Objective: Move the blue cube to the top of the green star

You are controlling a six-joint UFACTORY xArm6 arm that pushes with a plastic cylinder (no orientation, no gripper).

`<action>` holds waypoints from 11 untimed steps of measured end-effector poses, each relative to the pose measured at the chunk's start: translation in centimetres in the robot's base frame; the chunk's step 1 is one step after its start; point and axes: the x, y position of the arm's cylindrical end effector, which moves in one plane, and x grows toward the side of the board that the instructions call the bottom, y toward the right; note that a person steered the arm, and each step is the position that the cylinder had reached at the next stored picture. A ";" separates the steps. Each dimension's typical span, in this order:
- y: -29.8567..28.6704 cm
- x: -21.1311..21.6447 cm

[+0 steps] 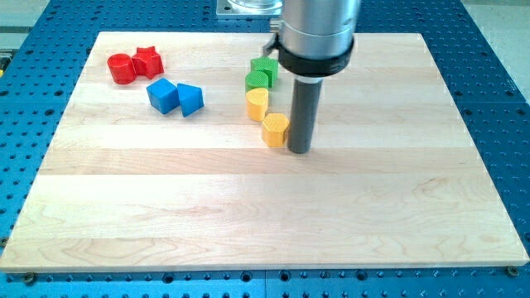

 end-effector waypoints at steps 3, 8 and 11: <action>-22.6 -2.4; -14.1 -12.7; -9.0 -18.5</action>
